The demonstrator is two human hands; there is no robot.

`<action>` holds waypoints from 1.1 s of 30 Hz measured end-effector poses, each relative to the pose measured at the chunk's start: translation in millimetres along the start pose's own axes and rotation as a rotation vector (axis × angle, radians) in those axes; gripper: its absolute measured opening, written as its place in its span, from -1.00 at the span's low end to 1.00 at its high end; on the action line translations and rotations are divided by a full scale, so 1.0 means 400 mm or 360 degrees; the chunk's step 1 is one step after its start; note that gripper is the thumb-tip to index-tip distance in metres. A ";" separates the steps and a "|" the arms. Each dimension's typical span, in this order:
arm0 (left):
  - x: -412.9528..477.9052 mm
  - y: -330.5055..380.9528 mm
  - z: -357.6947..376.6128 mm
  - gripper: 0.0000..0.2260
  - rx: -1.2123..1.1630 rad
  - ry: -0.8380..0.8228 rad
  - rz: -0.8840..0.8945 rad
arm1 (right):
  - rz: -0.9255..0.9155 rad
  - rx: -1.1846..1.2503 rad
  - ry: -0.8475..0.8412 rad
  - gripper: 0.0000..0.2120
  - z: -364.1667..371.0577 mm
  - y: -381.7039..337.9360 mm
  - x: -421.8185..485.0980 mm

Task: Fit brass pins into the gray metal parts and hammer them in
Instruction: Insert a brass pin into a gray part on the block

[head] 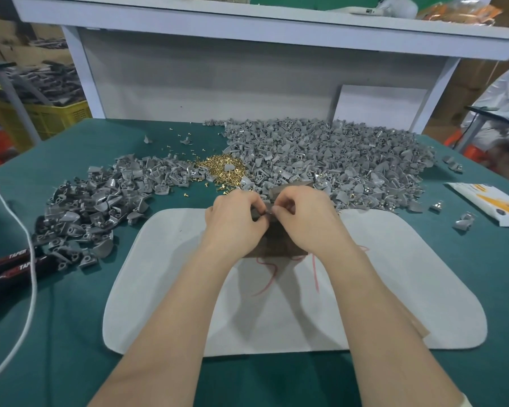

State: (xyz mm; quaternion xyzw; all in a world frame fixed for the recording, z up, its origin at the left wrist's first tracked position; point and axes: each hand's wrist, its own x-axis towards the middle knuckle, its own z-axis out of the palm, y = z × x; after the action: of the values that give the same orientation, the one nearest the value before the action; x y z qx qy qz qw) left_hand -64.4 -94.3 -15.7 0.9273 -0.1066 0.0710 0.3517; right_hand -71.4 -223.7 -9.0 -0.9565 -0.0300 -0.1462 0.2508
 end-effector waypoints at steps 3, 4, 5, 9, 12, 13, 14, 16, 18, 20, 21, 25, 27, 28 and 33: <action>0.000 0.002 0.001 -0.97 0.0003 -0.0001 0.0000 | 0.0046 0.0013 0.0014 -0.92 0.000 0.002 0.001; 0.000 0.003 0.001 -0.97 0.0000 -0.0003 -0.0001 | 0.0061 0.0010 0.0006 -0.93 0.000 0.001 0.001; 0.000 0.003 0.000 -0.97 -0.0003 -0.0005 0.0000 | 0.0075 0.0007 -0.0008 -0.93 -0.001 0.000 0.002; 0.000 0.002 -0.001 -0.89 -0.0004 -0.0014 0.0006 | 0.0092 -0.0055 -0.0097 -0.90 -0.006 -0.009 0.008; 0.000 0.001 0.001 -0.89 0.0006 -0.0009 0.0000 | 0.0116 -0.0042 -0.0126 -0.87 -0.006 -0.012 0.009; -0.001 0.000 0.002 -0.89 0.0003 -0.0004 0.0002 | 0.0115 -0.0028 -0.0121 -0.88 -0.005 -0.011 0.007; -0.001 0.000 0.002 -0.89 -0.0003 0.0001 0.0006 | 0.0111 -0.0004 -0.0114 -0.90 -0.003 -0.009 0.005; -0.001 -0.001 0.002 -0.88 -0.0006 0.0011 0.0015 | 0.0116 0.0110 -0.0101 -0.93 -0.003 -0.002 0.001; -0.001 0.000 0.002 -0.88 0.0004 0.0018 0.0018 | 0.0108 0.0243 -0.0118 -0.92 -0.009 0.008 0.004; -0.001 0.001 0.003 -0.89 0.0002 0.0020 0.0014 | 0.0107 0.0362 -0.0143 -0.87 -0.019 0.020 0.011; -0.001 0.001 0.003 -0.89 0.0000 0.0023 0.0012 | 0.0137 0.0458 -0.0143 -0.84 -0.024 0.025 0.013; -0.001 0.001 0.001 -0.90 0.0036 0.0030 0.0000 | 0.0370 0.0648 0.0040 -0.72 -0.052 0.061 0.010; -0.002 0.003 0.001 -0.89 0.0043 0.0031 -0.0004 | 0.0417 0.0572 0.0146 -0.70 -0.068 0.078 0.004; -0.003 0.003 0.001 -0.89 0.0046 0.0033 -0.0002 | 0.0389 0.0545 0.0158 -0.74 -0.071 0.080 0.001; -0.004 0.003 -0.002 -0.87 0.0001 0.0026 0.0011 | 0.0097 0.0388 0.0054 -0.84 -0.046 0.031 0.005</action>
State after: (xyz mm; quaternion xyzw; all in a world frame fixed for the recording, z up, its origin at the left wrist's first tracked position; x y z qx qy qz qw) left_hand -66.3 -94.2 -14.7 0.9264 -0.1069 0.0799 0.3521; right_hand -72.8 -243.6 1.0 -0.9167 -0.0142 -0.1499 0.3700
